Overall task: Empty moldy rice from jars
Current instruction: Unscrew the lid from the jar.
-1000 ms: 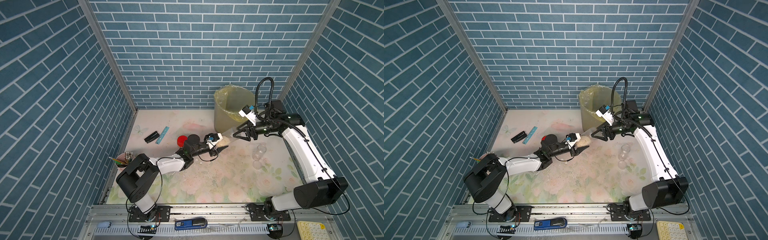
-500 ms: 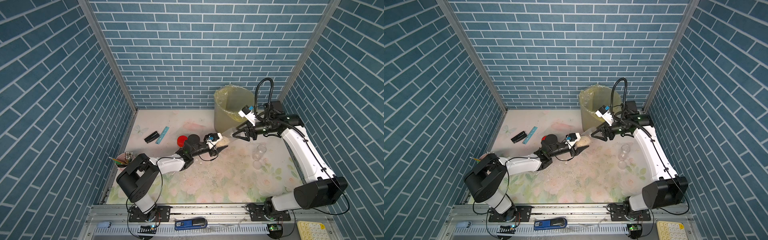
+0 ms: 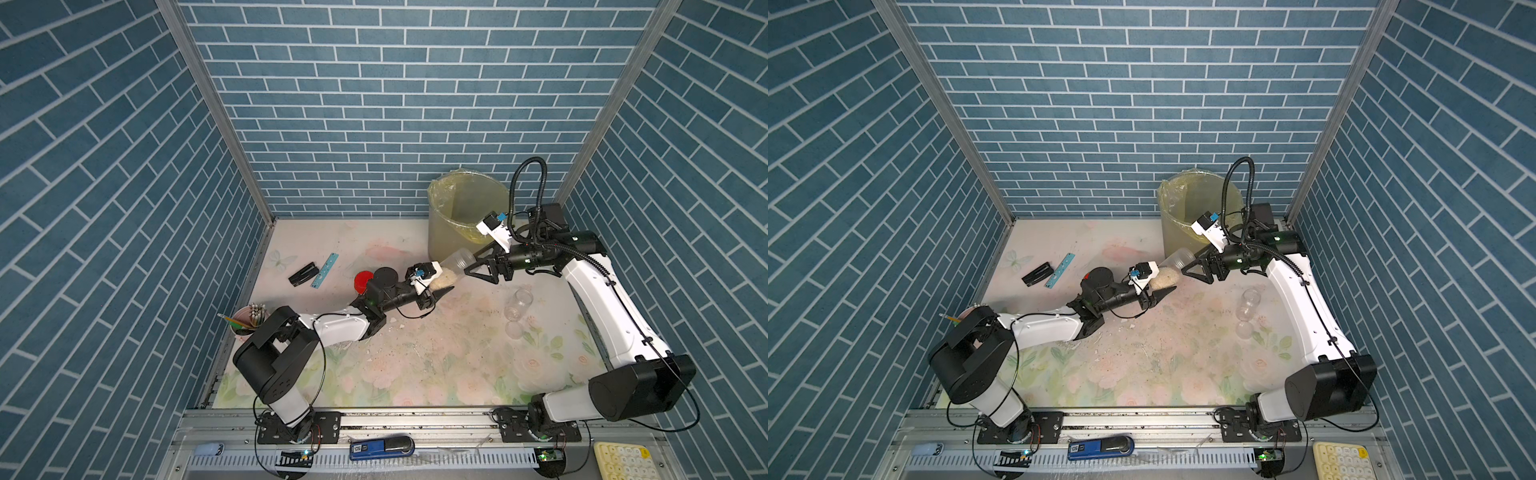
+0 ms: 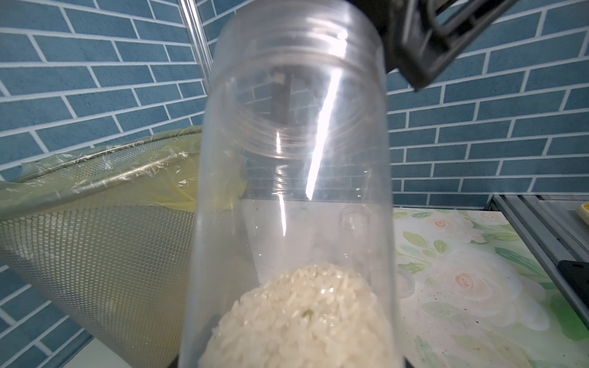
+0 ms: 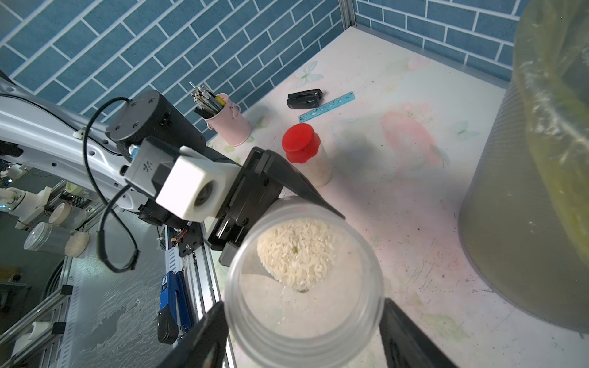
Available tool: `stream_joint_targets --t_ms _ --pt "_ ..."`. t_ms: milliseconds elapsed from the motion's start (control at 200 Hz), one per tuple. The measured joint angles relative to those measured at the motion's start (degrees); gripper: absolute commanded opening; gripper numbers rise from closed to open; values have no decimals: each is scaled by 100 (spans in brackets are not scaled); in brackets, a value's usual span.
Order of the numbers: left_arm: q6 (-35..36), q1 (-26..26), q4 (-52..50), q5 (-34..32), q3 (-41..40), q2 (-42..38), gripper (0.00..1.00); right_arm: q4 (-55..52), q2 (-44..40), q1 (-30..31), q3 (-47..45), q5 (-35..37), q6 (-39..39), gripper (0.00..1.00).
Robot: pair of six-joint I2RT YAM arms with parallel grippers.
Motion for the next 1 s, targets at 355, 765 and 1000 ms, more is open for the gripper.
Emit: stream_joint_targets --t_ms 355,765,1000 --pt "-9 11 2 -85 0 0 21 225 -205 -2 -205 229 245 88" --pt "11 20 0 -149 0 -122 21 518 -732 -275 -817 470 380 90" --pt "63 20 13 -254 0 -168 21 887 -1388 -354 -1237 896 1460 88"
